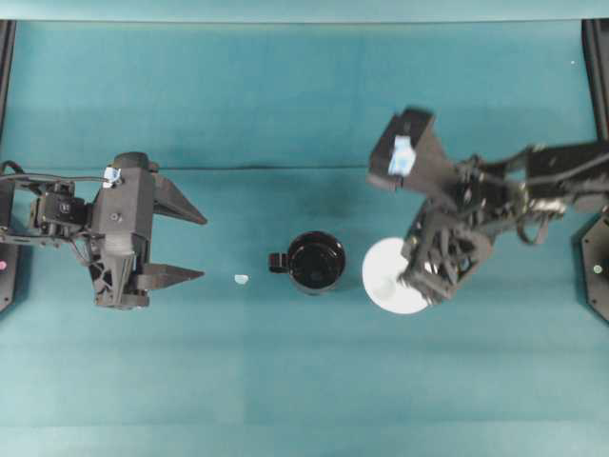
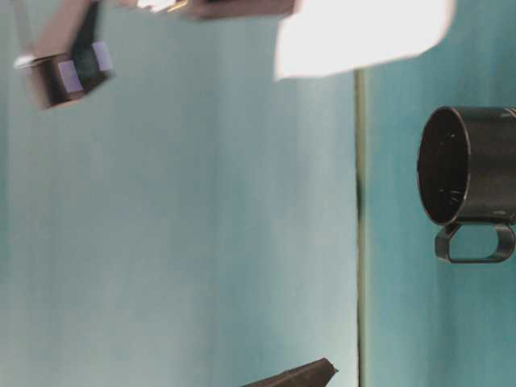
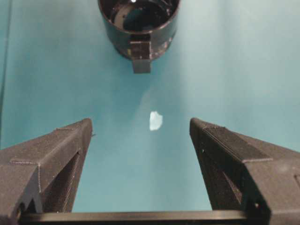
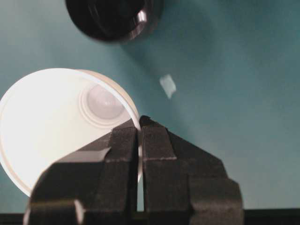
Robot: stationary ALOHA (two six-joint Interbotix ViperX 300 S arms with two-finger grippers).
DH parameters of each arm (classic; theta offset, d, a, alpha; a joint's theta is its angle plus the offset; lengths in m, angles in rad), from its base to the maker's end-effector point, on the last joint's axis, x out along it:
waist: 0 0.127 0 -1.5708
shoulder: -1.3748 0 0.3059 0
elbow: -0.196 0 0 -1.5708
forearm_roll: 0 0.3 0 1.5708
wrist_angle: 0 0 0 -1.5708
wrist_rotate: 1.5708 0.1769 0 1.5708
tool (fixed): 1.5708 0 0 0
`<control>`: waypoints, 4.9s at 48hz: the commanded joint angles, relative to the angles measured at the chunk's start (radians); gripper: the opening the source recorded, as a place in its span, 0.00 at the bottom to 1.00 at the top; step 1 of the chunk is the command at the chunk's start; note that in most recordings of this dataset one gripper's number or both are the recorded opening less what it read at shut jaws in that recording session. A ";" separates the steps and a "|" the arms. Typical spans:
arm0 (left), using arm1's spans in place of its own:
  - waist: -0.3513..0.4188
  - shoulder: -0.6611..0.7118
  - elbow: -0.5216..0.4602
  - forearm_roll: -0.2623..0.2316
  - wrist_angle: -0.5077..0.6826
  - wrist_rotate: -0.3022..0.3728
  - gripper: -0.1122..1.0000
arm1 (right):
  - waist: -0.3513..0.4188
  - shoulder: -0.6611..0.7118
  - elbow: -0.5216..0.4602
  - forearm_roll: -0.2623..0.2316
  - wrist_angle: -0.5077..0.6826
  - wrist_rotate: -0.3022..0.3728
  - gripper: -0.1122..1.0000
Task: Put the paper cup into the moved cup holder.
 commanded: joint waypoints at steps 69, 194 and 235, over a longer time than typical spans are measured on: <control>-0.002 0.000 -0.012 0.002 -0.011 0.000 0.85 | -0.057 0.359 -0.261 -0.037 -0.011 -0.002 0.11; -0.006 0.032 -0.026 0.002 -0.014 -0.002 0.85 | -0.025 0.290 -0.201 -0.066 -0.086 -0.025 0.93; -0.009 0.029 -0.021 0.002 -0.014 0.000 0.85 | 0.012 0.095 0.023 -0.121 -0.299 -0.026 0.93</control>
